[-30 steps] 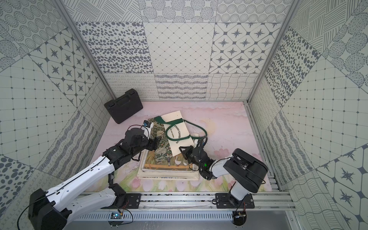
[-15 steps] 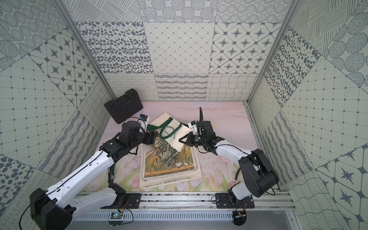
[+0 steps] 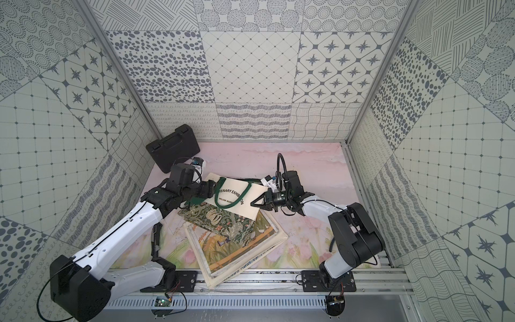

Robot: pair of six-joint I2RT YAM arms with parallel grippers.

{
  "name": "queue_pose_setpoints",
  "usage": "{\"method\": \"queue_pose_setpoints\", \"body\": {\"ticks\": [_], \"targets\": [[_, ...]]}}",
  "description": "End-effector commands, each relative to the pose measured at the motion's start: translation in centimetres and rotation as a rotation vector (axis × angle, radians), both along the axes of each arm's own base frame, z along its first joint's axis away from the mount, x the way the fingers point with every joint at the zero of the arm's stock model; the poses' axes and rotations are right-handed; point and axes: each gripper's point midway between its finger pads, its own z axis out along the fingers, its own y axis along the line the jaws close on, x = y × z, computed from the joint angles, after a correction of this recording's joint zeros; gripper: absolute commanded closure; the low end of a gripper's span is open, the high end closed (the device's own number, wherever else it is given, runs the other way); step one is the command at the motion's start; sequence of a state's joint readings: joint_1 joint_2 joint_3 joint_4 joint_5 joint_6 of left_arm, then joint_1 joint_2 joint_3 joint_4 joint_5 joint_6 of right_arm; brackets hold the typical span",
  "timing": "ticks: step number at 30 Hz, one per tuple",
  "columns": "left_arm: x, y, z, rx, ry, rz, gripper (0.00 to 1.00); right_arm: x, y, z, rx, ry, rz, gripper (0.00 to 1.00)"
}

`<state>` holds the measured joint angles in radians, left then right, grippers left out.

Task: Put away the canvas bag
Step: Place the canvas bag at the center of the board.

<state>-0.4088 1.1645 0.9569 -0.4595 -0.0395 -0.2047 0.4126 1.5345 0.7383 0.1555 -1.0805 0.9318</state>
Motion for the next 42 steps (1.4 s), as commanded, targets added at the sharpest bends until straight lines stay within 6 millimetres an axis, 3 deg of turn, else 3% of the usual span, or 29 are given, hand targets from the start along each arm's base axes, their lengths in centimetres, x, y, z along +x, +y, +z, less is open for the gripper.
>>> {"method": "queue_pose_setpoints", "body": {"ticks": [1, 7, 13, 16, 19, 21, 25, 29, 34, 42], "targets": [[-1.3, -0.3, -0.9, -0.122, 0.085, 0.0, 0.22, 2.0, -2.6, 0.1, -0.078, -0.066, -0.124, 1.0], [-1.9, -0.4, -0.2, -0.168, 0.067, 0.005, 0.22, 3.9, -6.5, -1.6, -0.203, -0.05, -0.268, 1.0], [-1.6, -2.5, -3.2, -0.22, 0.188, -0.078, 0.19, 3.4, -5.9, -1.8, -0.111, 0.0, -0.185, 1.0], [0.8, -3.4, -2.6, -0.361, 0.19, -0.146, 0.19, 2.2, -5.6, -1.8, -0.092, 0.024, -0.108, 1.0], [4.1, -2.4, -2.0, -0.447, 0.201, -0.169, 0.22, 1.3, -6.3, -3.0, -0.167, 0.039, -0.082, 1.0], [5.8, -1.6, -2.1, -0.416, 0.204, -0.174, 0.25, 1.2, -6.5, -3.2, -0.173, 0.04, -0.087, 1.0], [7.7, -1.3, -4.2, -0.362, 0.268, -0.198, 0.25, 1.3, -6.5, -3.2, -0.153, 0.037, -0.098, 1.0], [7.4, -2.0, -6.8, -0.398, 0.409, -0.217, 0.31, 1.7, -6.6, -3.4, -0.152, 0.039, -0.105, 1.0], [7.9, -1.2, -9.1, -0.359, 0.412, -0.169, 0.28, 1.8, -6.5, -3.6, -0.143, 0.045, -0.108, 1.0], [9.4, -1.6, -10.8, -0.389, 0.458, -0.129, 0.29, 1.9, -6.5, -3.4, -0.138, 0.043, -0.111, 1.0]]}}
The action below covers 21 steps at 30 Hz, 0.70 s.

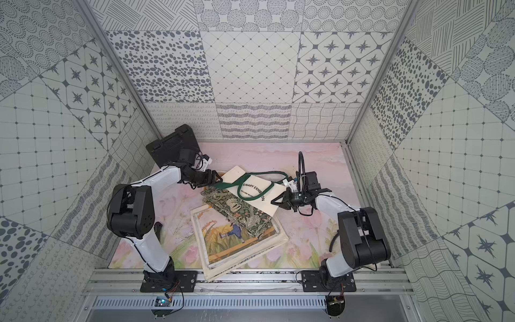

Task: Put away the canvas bag
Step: Place the canvas bag at the center of the board.

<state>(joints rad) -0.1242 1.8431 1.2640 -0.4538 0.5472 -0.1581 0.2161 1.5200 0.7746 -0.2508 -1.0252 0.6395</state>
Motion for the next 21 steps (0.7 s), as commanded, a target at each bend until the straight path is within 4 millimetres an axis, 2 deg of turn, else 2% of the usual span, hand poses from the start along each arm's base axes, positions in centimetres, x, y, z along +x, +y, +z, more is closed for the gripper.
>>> {"method": "queue_pose_setpoints", "body": {"ticks": [1, 4, 5, 10, 11, 16, 21], "targets": [[0.6, -0.8, 0.2, -0.051, 0.01, -0.019, 0.29, 0.1, 0.2, -0.1, 0.026, -0.01, 0.015, 1.0], [0.2, -1.3, 0.1, -0.057, 0.016, -0.036, 0.33, 0.1, 0.2, -0.2, 0.03, -0.009, 0.009, 1.0], [0.0, -1.5, 0.3, -0.069, 0.016, -0.039, 0.38, 0.1, 0.2, -0.3, 0.031, -0.009, 0.006, 1.0], [-1.2, -2.7, 1.6, -0.129, 0.025, -0.059, 0.9, 0.4, 0.3, -0.1, 0.037, -0.015, -0.004, 1.0], [-1.4, -2.9, 1.9, -0.137, 0.023, -0.064, 0.98, 0.6, 0.3, 0.1, 0.039, -0.019, -0.007, 1.0], [-1.9, -3.3, 3.6, -0.153, -0.009, -0.073, 1.0, 2.1, 0.5, 2.0, 0.043, -0.065, -0.025, 1.0], [-2.9, -3.8, 6.6, -0.187, -0.053, -0.075, 1.0, 4.2, 0.8, 4.5, 0.042, -0.12, -0.037, 1.0]]}}
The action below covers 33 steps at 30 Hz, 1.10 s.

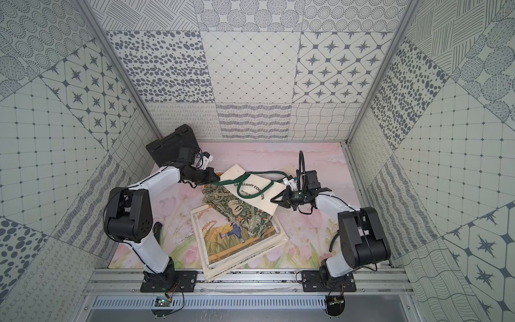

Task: Put away the canvas bag
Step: Place the canvas bag at the center of the board.

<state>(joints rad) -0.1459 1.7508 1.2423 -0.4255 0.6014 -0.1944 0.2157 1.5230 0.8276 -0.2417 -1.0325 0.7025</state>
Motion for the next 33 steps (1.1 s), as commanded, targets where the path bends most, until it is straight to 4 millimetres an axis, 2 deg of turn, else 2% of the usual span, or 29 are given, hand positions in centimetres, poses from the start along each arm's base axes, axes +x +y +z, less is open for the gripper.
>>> {"method": "queue_pose_setpoints", "body": {"ticks": [1, 4, 7, 14, 19, 24, 28, 31, 33], "targets": [[-2.9, -2.3, 3.5, -0.115, 0.008, -0.058, 1.0, 3.4, 0.5, 3.2, 0.012, -0.128, -0.021, 1.0], [-4.9, -2.4, 4.8, -0.11, -0.011, -0.055, 1.0, 4.6, 0.6, 4.1, -0.002, -0.141, -0.032, 1.0], [-7.6, -2.5, 5.3, -0.082, -0.006, -0.064, 1.0, 5.5, 0.6, 4.2, -0.023, -0.116, -0.041, 1.0], [-12.9, -2.2, 6.3, -0.115, 0.1, 0.017, 1.0, 6.2, 0.8, 3.9, -0.056, 0.016, -0.029, 1.0], [-16.0, -2.1, 7.9, -0.15, 0.131, 0.045, 1.0, 7.3, 1.6, 4.2, -0.015, 0.074, -0.008, 1.0], [-18.7, -1.4, 8.4, -0.166, 0.209, 0.104, 1.0, 8.1, 2.2, 4.5, -0.025, 0.106, 0.051, 1.0], [-20.5, -1.5, 8.9, -0.228, 0.291, 0.148, 1.0, 7.4, 2.7, 4.7, -0.028, 0.128, 0.084, 1.0], [-21.9, -2.1, 8.6, -0.303, 0.381, 0.178, 1.0, 5.5, 3.2, 4.8, -0.027, 0.151, 0.118, 1.0], [-23.1, -1.9, 8.1, -0.285, 0.417, 0.196, 1.0, 4.2, 3.3, 4.7, -0.039, 0.16, 0.136, 1.0]]}}
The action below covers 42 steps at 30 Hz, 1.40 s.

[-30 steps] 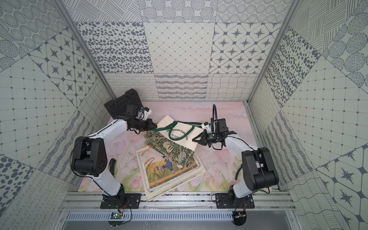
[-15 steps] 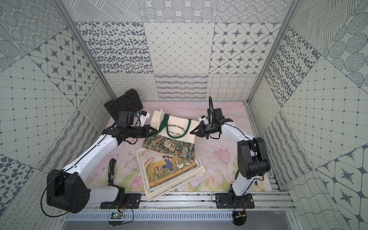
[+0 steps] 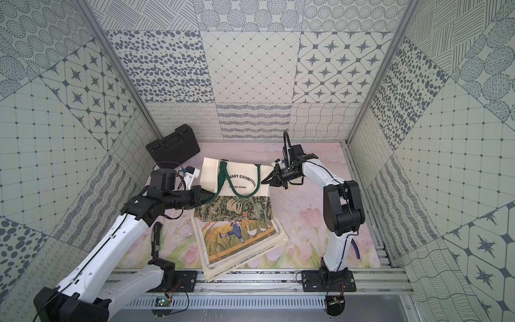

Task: Put away the canvas bag
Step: Place the canvas bag at the center of the board.

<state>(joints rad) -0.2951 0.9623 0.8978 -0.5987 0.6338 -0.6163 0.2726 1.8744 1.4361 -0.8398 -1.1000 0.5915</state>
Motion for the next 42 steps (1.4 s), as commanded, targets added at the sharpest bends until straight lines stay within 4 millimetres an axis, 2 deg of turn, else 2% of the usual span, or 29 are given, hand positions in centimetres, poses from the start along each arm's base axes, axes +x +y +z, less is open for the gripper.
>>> {"method": "queue_pose_setpoints", "body": {"ticks": [1, 6, 11, 18, 25, 29, 30, 33, 35, 36, 37, 39, 42], "targets": [[-6.5, 0.5, -2.8, -0.041, 0.404, 0.064, 1.0, -0.8, -0.5, 1.1, -0.017, -0.08, 0.013, 1.0], [-9.6, 2.2, -3.7, 0.003, 0.476, 0.132, 1.0, -3.4, -0.3, -0.2, -0.053, -0.038, 0.055, 1.0], [-12.4, 2.6, -5.5, -0.067, 0.583, 0.195, 1.0, -4.2, 0.3, -0.8, -0.088, -0.029, 0.101, 1.0], [-14.6, 3.4, -8.2, -0.077, 0.627, 0.245, 1.0, -2.3, 0.7, -2.5, -0.147, -0.039, 0.114, 1.0], [-14.4, 3.2, -10.4, -0.069, 0.676, 0.257, 1.0, 0.4, 1.8, -4.3, -0.155, -0.028, 0.103, 1.0], [-13.8, 2.8, -11.1, -0.074, 0.697, 0.257, 0.9, 1.6, 2.4, -5.3, -0.168, -0.024, 0.108, 1.0], [-13.6, 2.8, -11.2, -0.068, 0.691, 0.255, 0.85, 1.8, 2.6, -5.5, -0.172, -0.026, 0.111, 1.0], [-13.0, 3.0, -11.1, -0.04, 0.661, 0.252, 0.66, 2.3, 2.8, -6.1, -0.179, -0.035, 0.121, 0.99], [-12.6, 3.1, -10.6, -0.02, 0.622, 0.237, 0.47, 2.6, 2.8, -6.4, -0.183, -0.048, 0.123, 0.97], [-12.2, 3.1, -10.2, -0.01, 0.59, 0.227, 0.36, 2.6, 2.8, -6.5, -0.186, -0.054, 0.124, 0.92], [-12.0, 3.3, -9.8, 0.007, 0.56, 0.225, 0.3, 2.7, 2.8, -6.6, -0.186, -0.058, 0.125, 0.89], [-11.4, 3.8, -9.1, 0.044, 0.507, 0.232, 0.25, 2.7, 2.8, -6.8, -0.183, -0.061, 0.135, 0.87], [-10.4, 4.8, -8.5, 0.117, 0.443, 0.252, 0.23, 2.4, 2.7, -7.1, -0.187, -0.067, 0.17, 0.75]]}}
